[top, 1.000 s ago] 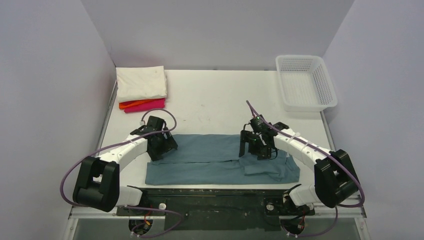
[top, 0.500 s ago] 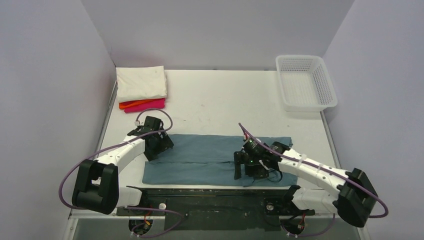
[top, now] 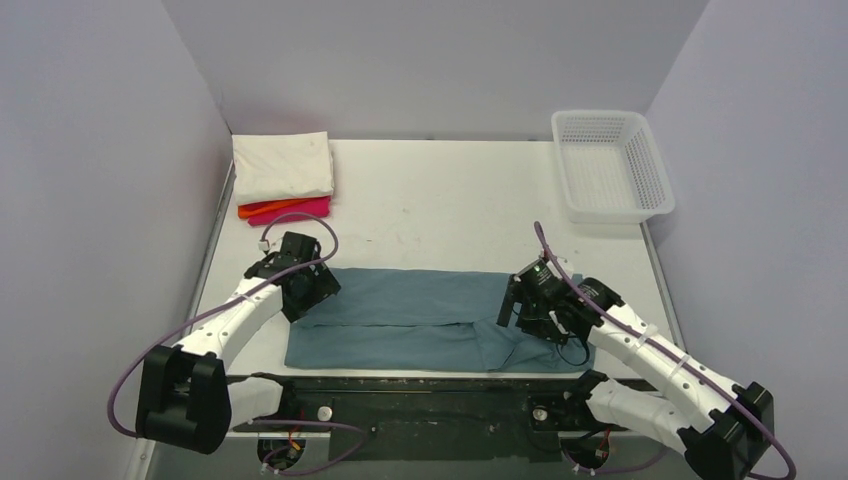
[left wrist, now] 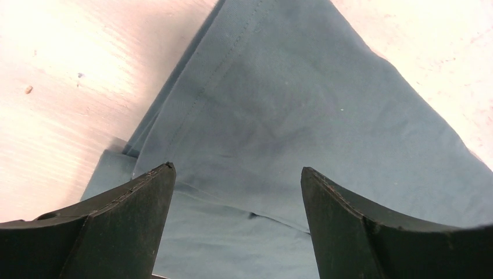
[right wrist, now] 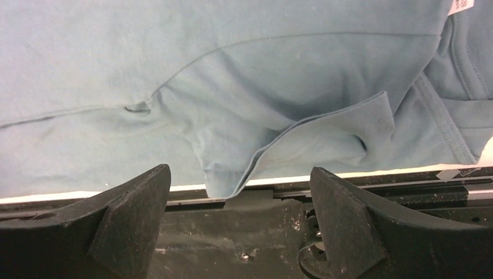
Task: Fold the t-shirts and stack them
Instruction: Fold the other side of the tshirt into a rectangle
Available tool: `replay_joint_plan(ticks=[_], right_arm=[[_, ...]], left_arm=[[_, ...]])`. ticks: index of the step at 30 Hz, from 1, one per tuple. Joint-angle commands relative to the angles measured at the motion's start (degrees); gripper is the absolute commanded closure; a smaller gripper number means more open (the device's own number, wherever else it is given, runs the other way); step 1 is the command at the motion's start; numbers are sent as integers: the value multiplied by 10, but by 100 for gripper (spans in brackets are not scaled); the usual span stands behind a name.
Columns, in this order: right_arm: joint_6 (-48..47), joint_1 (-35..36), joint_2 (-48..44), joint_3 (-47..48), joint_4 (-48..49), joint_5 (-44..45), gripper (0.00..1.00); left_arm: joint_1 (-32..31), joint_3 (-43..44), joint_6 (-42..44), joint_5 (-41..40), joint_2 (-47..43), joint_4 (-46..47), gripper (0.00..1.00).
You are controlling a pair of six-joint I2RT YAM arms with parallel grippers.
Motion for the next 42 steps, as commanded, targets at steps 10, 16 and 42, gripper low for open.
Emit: replay_joint_plan(ticks=[10,16,42], right_arm=[[-51,71,85,-36,49,-121,16],[-67,83,175,-24,115,-161,16],[-52,-70,78,-23,47,-57,15]], left_arm=[[-2,12,5,34,1,-1,10],[-2,9,5,33,1,-1,10],[-35,33,8,59,25,35,10]])
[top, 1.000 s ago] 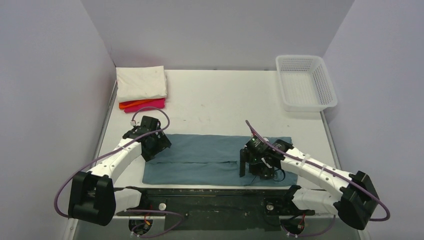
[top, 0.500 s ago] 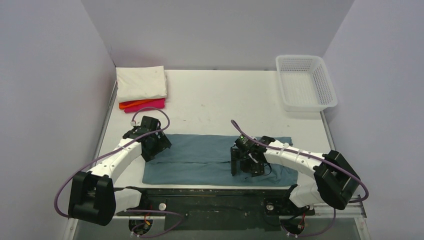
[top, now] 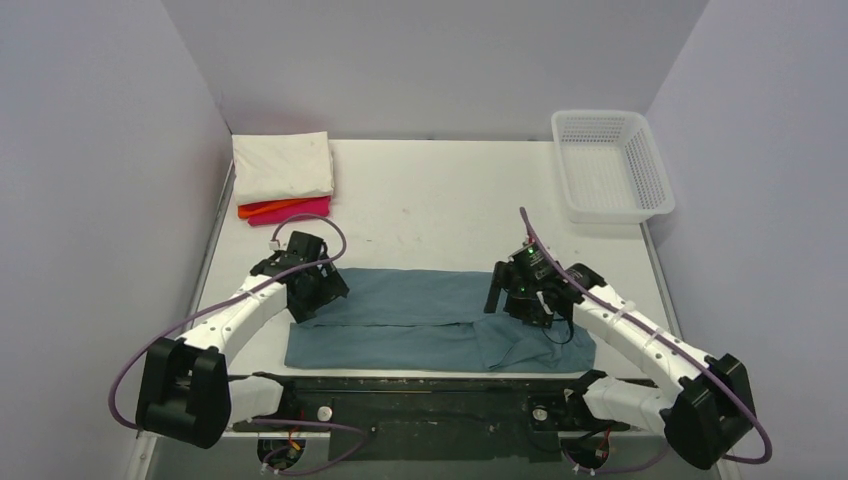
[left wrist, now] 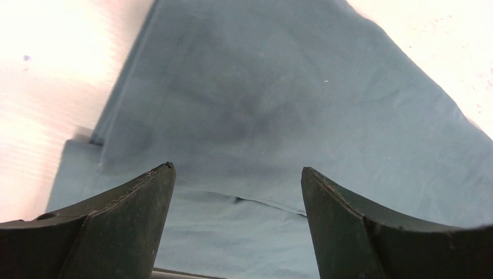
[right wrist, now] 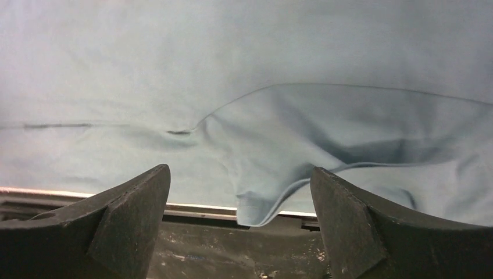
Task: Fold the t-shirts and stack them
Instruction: Fold the other side of the tshirt into a rectangle, then rotate the tshirt 90 degrees
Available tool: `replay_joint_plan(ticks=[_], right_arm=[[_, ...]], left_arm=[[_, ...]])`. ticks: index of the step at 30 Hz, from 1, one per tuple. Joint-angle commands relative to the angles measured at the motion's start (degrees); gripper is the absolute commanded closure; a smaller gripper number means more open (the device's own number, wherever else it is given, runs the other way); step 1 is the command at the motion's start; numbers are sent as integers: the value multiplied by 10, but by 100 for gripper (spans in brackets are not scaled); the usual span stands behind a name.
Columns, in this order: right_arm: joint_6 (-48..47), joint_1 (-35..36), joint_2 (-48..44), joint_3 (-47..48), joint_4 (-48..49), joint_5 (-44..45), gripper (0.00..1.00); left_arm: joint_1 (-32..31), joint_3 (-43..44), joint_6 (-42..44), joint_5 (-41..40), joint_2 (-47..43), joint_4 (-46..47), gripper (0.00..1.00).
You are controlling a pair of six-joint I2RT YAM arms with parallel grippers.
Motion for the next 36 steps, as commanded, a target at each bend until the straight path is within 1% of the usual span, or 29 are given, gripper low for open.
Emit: replay_joint_plan(ticks=[1,5,9,11,12,13,14,15,16,17,18,19,20,21,22,23,24,25,26,27,28,29,30,31,32,33,34,35,36], right_arm=[[31,-56,-35,-42,-75,30,15],[30,-92,2,-74,-49,23,15],[27,-130,77,-70,15,31,14],[24,-148,128,-45,48,38,15],[19,-156,170,-33,56,43,15],[18,-159,190,-6,73,45,15],[16,-163,236,11,81,42,15],[16,-165,259,52,97,38,15],[15,-166,303,74,107,38,15],[13,-166,327,127,108,37,15],[4,-166,373,155,106,28,15],[-1,-165,395,220,102,23,15],[-13,-165,443,252,89,20,15],[-17,-166,468,327,78,16,15],[-22,-167,518,364,59,0,15],[-22,-168,542,441,54,-9,15],[-23,-169,593,482,43,-20,15],[-23,-171,619,572,33,-21,15],[-26,-172,680,622,9,-24,15],[-30,-173,714,729,-5,-28,15],[-30,-173,779,847,-26,-50,15],[-32,-173,844,904,-28,-74,15],[-31,-173,872,1002,-14,-114,15],[-26,-174,899,1033,5,-126,15],[-24,-176,897,1035,79,-140,15],[-16,-178,866,1011,135,-140,15],[-11,-179,842,938,241,-124,14],[-13,-182,800,907,313,-116,11],[-19,-182,784,883,340,-104,10]], left_arm=[[-22,27,10,30,27,50,10],[-24,11,17,65,69,72,10],[-25,-19,18,55,81,50,10],[-26,-33,16,54,78,41,10],[-27,-37,14,56,75,38,10],[-30,-46,12,60,73,34,10],[-33,-49,8,66,69,33,10],[-40,-53,6,67,67,27,10],[-46,-54,2,81,63,23,10],[-56,-54,-2,86,61,16,10],[-62,-52,-9,98,58,11,10],[-74,-52,-13,104,53,5,10],[-80,-52,-21,118,50,3,10],[-89,-53,-27,122,43,0,10],[-95,-53,-37,133,39,-2,10],[-97,-51,-42,138,34,-8,10],[-101,-44,-54,143,31,-21,10],[-103,-41,-63,148,25,-31,10],[-111,-31,-66,151,22,-39,10],[-117,-25,-70,155,16,-45,10],[-127,-11,-69,161,13,-56,10],[-134,-4,-57,180,6,-59,10],[-145,9,-51,189,1,-64,10],[-150,15,-39,204,-11,-66,10],[-155,25,-33,211,-17,-68,10],[-157,29,-25,217,-29,-69,10],[-157,36,-21,216,-36,-73,10],[-157,45,-16,201,-45,-77,10],[-155,51,-13,187,-49,-88,10]])
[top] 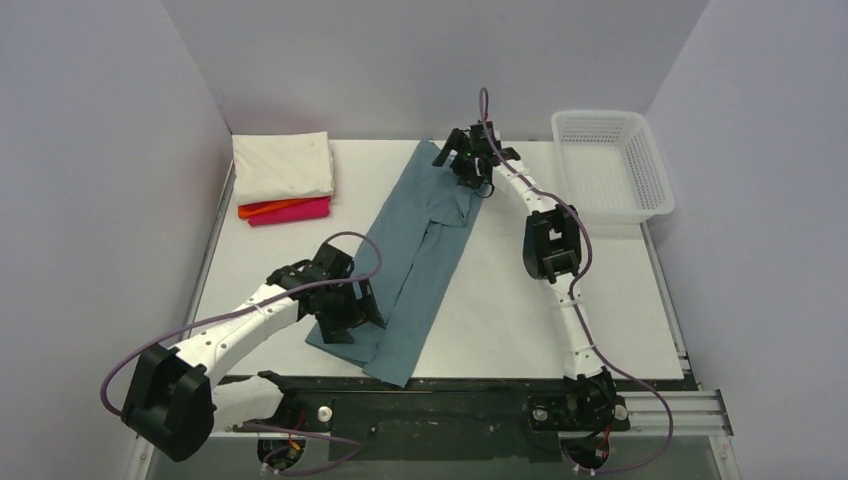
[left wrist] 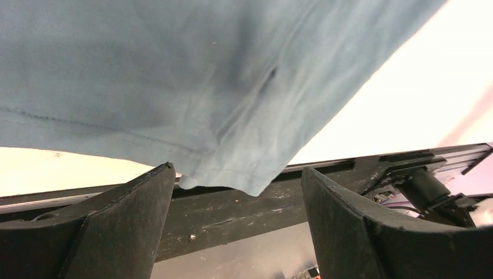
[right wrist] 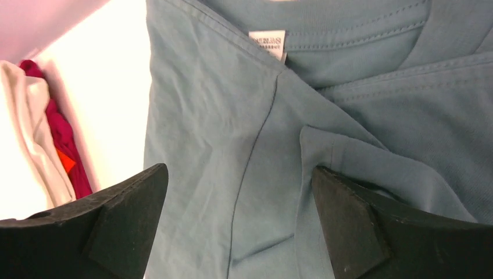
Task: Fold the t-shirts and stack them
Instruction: Rotate the tshirt 90 degrees
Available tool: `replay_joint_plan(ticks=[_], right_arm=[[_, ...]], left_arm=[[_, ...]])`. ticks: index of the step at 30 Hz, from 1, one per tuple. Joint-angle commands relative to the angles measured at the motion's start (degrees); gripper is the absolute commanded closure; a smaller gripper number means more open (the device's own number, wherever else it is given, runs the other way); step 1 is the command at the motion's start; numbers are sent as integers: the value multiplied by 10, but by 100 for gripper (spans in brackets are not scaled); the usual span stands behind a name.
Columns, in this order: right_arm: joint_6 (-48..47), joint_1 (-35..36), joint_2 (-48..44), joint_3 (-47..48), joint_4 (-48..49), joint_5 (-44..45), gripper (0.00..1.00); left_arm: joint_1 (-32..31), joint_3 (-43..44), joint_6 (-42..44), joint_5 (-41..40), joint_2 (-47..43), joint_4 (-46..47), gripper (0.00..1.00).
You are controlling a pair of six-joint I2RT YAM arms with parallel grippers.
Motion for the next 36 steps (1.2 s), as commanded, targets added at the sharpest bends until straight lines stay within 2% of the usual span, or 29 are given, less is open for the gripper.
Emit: replay_joint_plan(ticks=[1,4,7,10,13,17,20,23,28,32,36], right_arm=[[-21,-6,-98,-69,196,0,9],[-68,1,-113,-16,139,-12,8],[-120,11,-161,-48,104,5,7],[-154,23,-210,-136,70,42,7],[-160,31,-271,-231,-9,90,7],[-144,69,-364,-403,-35,94,7],[-115,126,-399,-486,-23,67,7],[-80,157,-404,-563,27,27,8],[-94,166,-371,-580,24,38,9],[-96,134,-356,-604,15,33,10],[-115,85,-369,-625,-14,54,10]], left_arm=[[0,58,28,-31,-38,-32,10],[1,59,41,-96,-31,-23,10],[8,31,53,-122,2,13,10],[14,-1,58,-98,35,63,10],[14,-32,62,-84,48,91,10],[10,-56,65,-49,45,108,10],[5,-77,59,-10,34,127,10],[1,-90,51,7,33,145,10],[-15,-96,33,37,35,162,10],[-42,-88,9,67,26,171,10],[-76,-71,-18,62,6,157,10]])
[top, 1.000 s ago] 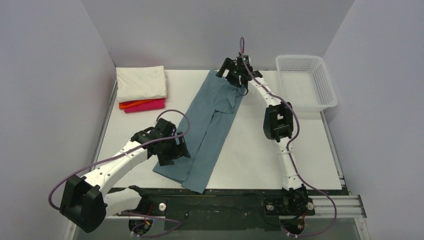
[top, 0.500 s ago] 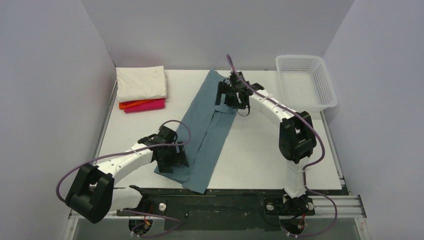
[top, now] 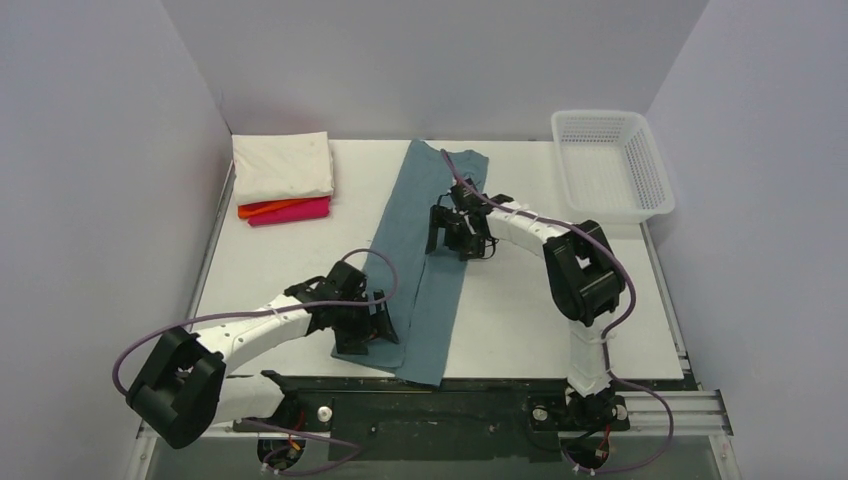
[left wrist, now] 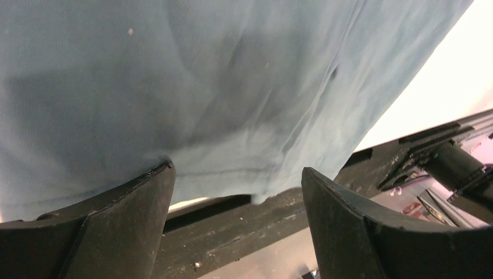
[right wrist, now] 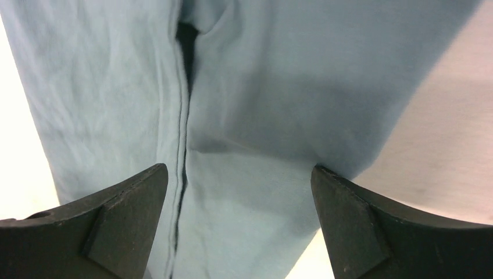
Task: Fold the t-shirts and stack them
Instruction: Rotate the tshirt 90 degrees, then grab the bottom of the folded rectangular tshirt with both arms
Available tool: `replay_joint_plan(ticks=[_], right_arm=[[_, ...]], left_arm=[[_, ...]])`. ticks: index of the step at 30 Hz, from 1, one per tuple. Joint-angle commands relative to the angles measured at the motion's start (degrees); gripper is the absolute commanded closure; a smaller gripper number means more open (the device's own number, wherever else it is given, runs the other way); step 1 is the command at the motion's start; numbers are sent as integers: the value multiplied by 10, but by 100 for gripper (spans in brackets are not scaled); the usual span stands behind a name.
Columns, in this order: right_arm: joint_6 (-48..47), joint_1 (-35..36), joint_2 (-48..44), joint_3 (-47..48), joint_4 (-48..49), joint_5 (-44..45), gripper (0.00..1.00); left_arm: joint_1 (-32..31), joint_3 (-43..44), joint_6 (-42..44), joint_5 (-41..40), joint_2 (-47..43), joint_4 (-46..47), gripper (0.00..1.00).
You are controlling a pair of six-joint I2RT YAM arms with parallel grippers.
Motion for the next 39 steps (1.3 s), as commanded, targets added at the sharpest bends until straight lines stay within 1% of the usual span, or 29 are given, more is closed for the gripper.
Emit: replay_joint_plan(ticks=[1,3,4,7,9,12,14,16,17,18,19,20,21,22,23,24,25,26,27,28,29,30,31,33,34,37,39], right_arm=[[-32,-73,1,-33,-53,45,10],[-49,-106,5,-28,-63,48,10],[-55,-117,11,-21,-72,49,10],[-68,-158,3,-10,-73,43,11],[-81,-171,-15,7,-82,37,11],[-104,-180,-54,34,-103,20,10],[-120,-176,-94,27,-117,-4,10],[-104,-165,-147,-9,-120,-4,10],[-96,-159,-189,-49,-121,13,10],[-72,-146,-210,-71,-124,24,10],[-58,-139,-253,-123,-132,45,10],[-34,-125,-274,-149,-137,49,11],[-25,-117,-318,-204,-148,52,12],[-4,-97,-342,-231,-154,55,13],[9,-69,-388,-287,-165,68,14],[30,-52,-434,-314,-175,72,14],[50,-18,-457,-364,-182,71,14],[75,-1,-500,-387,-189,67,14],[93,33,-523,-430,-189,64,14],[133,51,-565,-451,-188,61,14],[154,82,-584,-487,-186,63,14],[193,97,-620,-502,-179,66,15],[209,119,-637,-530,-175,66,15],[247,138,-671,-563,-164,65,18],[263,141,-683,-581,-152,65,21],[284,150,-686,-608,-129,63,29],[286,152,-680,-623,-109,64,33]], left_arm=[[-37,8,-41,23,-18,7,10],[-56,31,-37,16,-22,6,10],[-62,41,-31,10,-23,-13,10],[-64,97,3,-33,-42,-65,9],[-64,118,17,-37,-67,-77,9],[-65,118,20,-30,-101,-58,9],[-63,98,13,-39,-123,-50,9],[-62,72,1,-45,-123,-42,9],[-62,54,-3,-44,-120,-29,10],[-62,45,-11,-37,-114,-25,10],[-64,28,-15,-34,-111,-13,11],[-65,20,-22,-24,-106,-6,13],[-69,3,-25,-19,-105,10,13],[-72,-14,-32,-9,-106,19,14],[-79,-22,-36,-5,-108,40,15],[-86,-36,-43,1,-112,49,16],[-89,-42,-46,6,-113,67,16],[-95,-53,-52,15,-116,77,18],[-99,-59,-55,18,-117,93,19],[-106,-71,-62,19,-116,101,22],[-110,-77,-64,19,-114,112,24],[-115,-85,-71,14,-109,116,27],[-118,-89,-74,10,-106,124,29],[-126,-99,-86,-3,-95,145,33],[-129,-104,-93,-9,-86,154,38],[-133,-106,-97,-23,-61,183,48],[-134,-103,-97,-43,-45,177,50]])
